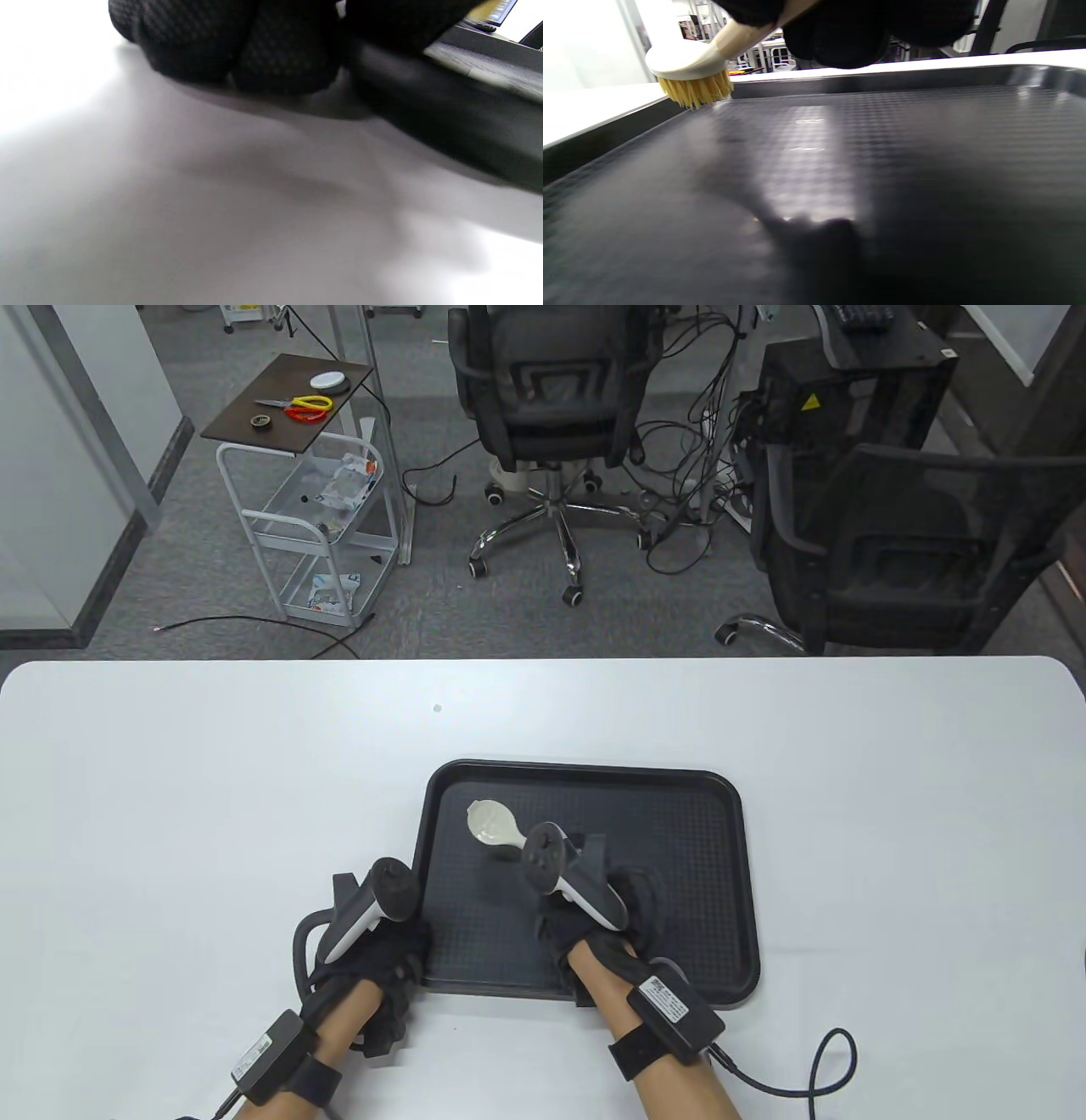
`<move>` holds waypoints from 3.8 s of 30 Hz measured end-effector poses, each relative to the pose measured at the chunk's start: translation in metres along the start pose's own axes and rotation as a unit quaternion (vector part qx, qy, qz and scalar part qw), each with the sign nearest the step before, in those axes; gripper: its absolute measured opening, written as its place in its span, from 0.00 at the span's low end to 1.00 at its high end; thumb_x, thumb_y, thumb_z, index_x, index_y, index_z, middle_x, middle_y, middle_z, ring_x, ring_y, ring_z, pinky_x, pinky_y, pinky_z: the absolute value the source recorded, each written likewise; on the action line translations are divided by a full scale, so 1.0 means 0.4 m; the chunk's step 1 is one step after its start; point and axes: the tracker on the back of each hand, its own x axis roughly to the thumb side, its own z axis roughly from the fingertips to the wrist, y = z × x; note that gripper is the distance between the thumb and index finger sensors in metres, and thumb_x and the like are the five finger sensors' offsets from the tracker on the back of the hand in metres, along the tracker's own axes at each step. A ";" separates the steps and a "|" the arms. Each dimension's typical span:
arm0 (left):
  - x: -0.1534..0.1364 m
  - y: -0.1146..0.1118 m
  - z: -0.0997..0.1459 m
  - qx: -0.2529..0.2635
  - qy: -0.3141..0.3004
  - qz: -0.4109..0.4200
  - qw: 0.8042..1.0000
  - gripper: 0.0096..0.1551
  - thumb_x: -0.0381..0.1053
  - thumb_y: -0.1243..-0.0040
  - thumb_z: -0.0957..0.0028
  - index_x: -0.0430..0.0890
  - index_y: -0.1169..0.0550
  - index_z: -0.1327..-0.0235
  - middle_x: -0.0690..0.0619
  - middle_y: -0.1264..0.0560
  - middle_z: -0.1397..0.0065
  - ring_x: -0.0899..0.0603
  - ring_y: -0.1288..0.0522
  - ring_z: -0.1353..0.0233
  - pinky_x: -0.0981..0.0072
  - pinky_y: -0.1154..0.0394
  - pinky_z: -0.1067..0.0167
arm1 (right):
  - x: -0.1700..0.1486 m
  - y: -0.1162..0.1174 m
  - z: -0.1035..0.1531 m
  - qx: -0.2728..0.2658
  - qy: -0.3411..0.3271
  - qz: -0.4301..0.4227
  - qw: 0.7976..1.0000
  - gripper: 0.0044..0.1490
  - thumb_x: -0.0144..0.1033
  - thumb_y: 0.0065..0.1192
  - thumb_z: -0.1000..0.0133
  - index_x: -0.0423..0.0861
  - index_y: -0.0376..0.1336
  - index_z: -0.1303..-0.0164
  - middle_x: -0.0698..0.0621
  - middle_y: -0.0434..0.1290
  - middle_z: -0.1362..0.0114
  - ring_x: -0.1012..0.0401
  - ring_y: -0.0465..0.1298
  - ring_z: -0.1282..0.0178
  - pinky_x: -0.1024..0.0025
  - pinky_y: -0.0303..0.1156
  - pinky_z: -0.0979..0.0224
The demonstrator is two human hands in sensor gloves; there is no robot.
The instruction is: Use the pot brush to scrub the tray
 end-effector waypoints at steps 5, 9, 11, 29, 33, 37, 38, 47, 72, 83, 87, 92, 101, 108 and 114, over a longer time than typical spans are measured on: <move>0.000 0.000 0.000 -0.001 -0.001 0.001 1.000 0.46 0.62 0.42 0.51 0.43 0.43 0.26 0.54 0.20 0.66 0.47 0.21 0.61 0.48 0.32 0.36 | 0.061 0.044 -0.006 0.014 -0.014 0.004 1.000 0.35 0.36 0.60 0.45 0.57 0.58 0.25 0.48 0.68 0.26 0.55 0.77 0.40 0.56 0.76 0.41; 0.000 0.000 0.000 0.000 0.000 0.001 1.000 0.46 0.62 0.42 0.51 0.43 0.43 0.26 0.55 0.20 0.66 0.47 0.21 0.61 0.48 0.32 0.36 | 0.056 0.056 0.004 0.010 -0.025 0.011 1.000 0.34 0.35 0.61 0.45 0.57 0.59 0.25 0.47 0.69 0.27 0.55 0.77 0.41 0.56 0.77 0.43; 0.000 0.000 0.000 -0.001 0.000 0.001 1.000 0.46 0.62 0.42 0.52 0.43 0.43 0.26 0.55 0.20 0.66 0.47 0.21 0.61 0.48 0.32 0.36 | 0.029 0.055 0.010 0.010 -0.016 0.008 1.000 0.34 0.35 0.61 0.45 0.56 0.59 0.25 0.47 0.69 0.28 0.54 0.78 0.41 0.57 0.77 0.43; 0.000 0.000 0.000 0.000 0.000 0.000 1.000 0.46 0.62 0.42 0.52 0.43 0.43 0.26 0.55 0.20 0.66 0.47 0.21 0.61 0.48 0.32 0.36 | -0.551 -0.046 0.103 0.000 0.191 -0.013 0.982 0.34 0.33 0.62 0.46 0.56 0.61 0.27 0.45 0.70 0.28 0.52 0.78 0.42 0.53 0.77 0.44; 0.001 -0.001 0.000 0.000 0.000 0.000 1.000 0.45 0.62 0.42 0.52 0.43 0.43 0.26 0.54 0.20 0.66 0.47 0.21 0.61 0.48 0.32 0.36 | -0.620 -0.061 0.122 0.008 0.210 -0.020 0.977 0.34 0.34 0.62 0.46 0.56 0.61 0.27 0.45 0.70 0.28 0.52 0.78 0.42 0.53 0.77 0.43; 0.001 -0.001 0.000 0.000 0.000 -0.001 1.000 0.46 0.62 0.42 0.52 0.43 0.43 0.26 0.54 0.20 0.66 0.47 0.21 0.61 0.48 0.32 0.36 | -0.566 -0.081 0.117 -0.012 0.198 0.033 0.980 0.34 0.33 0.62 0.46 0.55 0.61 0.26 0.45 0.69 0.28 0.52 0.77 0.42 0.54 0.76 0.43; 0.001 -0.001 0.000 0.000 0.000 -0.002 1.000 0.45 0.62 0.42 0.52 0.43 0.43 0.26 0.54 0.20 0.66 0.47 0.21 0.61 0.48 0.32 0.36 | -0.546 -0.086 0.115 -0.022 0.189 0.048 0.980 0.34 0.34 0.62 0.46 0.56 0.61 0.26 0.46 0.69 0.28 0.53 0.77 0.42 0.54 0.76 0.44; 0.002 -0.002 0.000 0.001 0.000 -0.002 1.000 0.46 0.62 0.42 0.52 0.43 0.43 0.26 0.54 0.20 0.66 0.47 0.21 0.61 0.48 0.32 0.36 | -0.239 -0.071 0.095 -0.027 0.042 0.015 0.999 0.34 0.35 0.61 0.45 0.56 0.60 0.25 0.46 0.68 0.27 0.53 0.77 0.41 0.55 0.76 0.43; 0.001 -0.002 -0.001 0.000 -0.001 0.000 1.000 0.45 0.62 0.42 0.51 0.43 0.43 0.26 0.54 0.20 0.66 0.47 0.21 0.61 0.48 0.32 0.36 | -0.183 0.026 0.129 0.024 0.021 -0.014 0.999 0.33 0.35 0.61 0.46 0.57 0.61 0.27 0.45 0.70 0.28 0.53 0.78 0.42 0.55 0.78 0.45; 0.001 -0.002 -0.001 -0.001 -0.001 0.000 1.000 0.45 0.62 0.42 0.52 0.43 0.43 0.26 0.54 0.20 0.66 0.47 0.21 0.61 0.48 0.32 0.36 | -0.534 -0.045 0.192 0.011 0.173 -0.022 0.985 0.33 0.33 0.62 0.46 0.56 0.62 0.27 0.44 0.70 0.29 0.52 0.78 0.43 0.53 0.77 0.45; 0.001 -0.001 -0.001 0.000 -0.001 -0.001 1.000 0.46 0.62 0.42 0.52 0.43 0.43 0.26 0.54 0.20 0.66 0.47 0.21 0.61 0.48 0.32 0.36 | -0.571 -0.074 0.195 0.010 0.204 0.013 0.979 0.33 0.33 0.63 0.46 0.55 0.63 0.27 0.44 0.70 0.29 0.51 0.78 0.43 0.53 0.77 0.45; 0.001 -0.001 0.000 0.001 0.000 -0.002 1.000 0.45 0.62 0.42 0.52 0.43 0.43 0.26 0.54 0.20 0.66 0.47 0.21 0.61 0.48 0.32 0.36 | -0.521 -0.110 0.190 0.002 0.179 0.033 0.983 0.33 0.34 0.63 0.45 0.55 0.63 0.27 0.44 0.70 0.29 0.52 0.77 0.43 0.55 0.76 0.46; 0.002 -0.001 0.000 0.001 0.000 -0.002 1.000 0.46 0.62 0.42 0.52 0.43 0.43 0.26 0.54 0.20 0.66 0.47 0.21 0.61 0.48 0.32 0.36 | -0.244 -0.085 0.177 -0.021 0.039 0.003 0.999 0.33 0.35 0.62 0.45 0.55 0.61 0.26 0.46 0.70 0.28 0.53 0.77 0.43 0.56 0.76 0.45; 0.002 -0.001 -0.001 0.000 -0.001 -0.001 1.000 0.46 0.62 0.42 0.52 0.43 0.43 0.26 0.54 0.20 0.66 0.47 0.21 0.61 0.48 0.32 0.36 | -0.041 -0.010 0.155 0.014 -0.030 -0.010 0.999 0.33 0.35 0.61 0.45 0.55 0.61 0.26 0.46 0.69 0.28 0.53 0.77 0.42 0.56 0.76 0.45; 0.002 -0.001 0.000 0.000 -0.001 -0.001 1.000 0.46 0.61 0.42 0.52 0.43 0.43 0.26 0.54 0.20 0.66 0.47 0.21 0.61 0.48 0.32 0.36 | 0.041 0.034 0.153 0.024 -0.058 0.008 0.998 0.33 0.36 0.61 0.45 0.56 0.61 0.26 0.46 0.69 0.28 0.54 0.77 0.42 0.57 0.77 0.45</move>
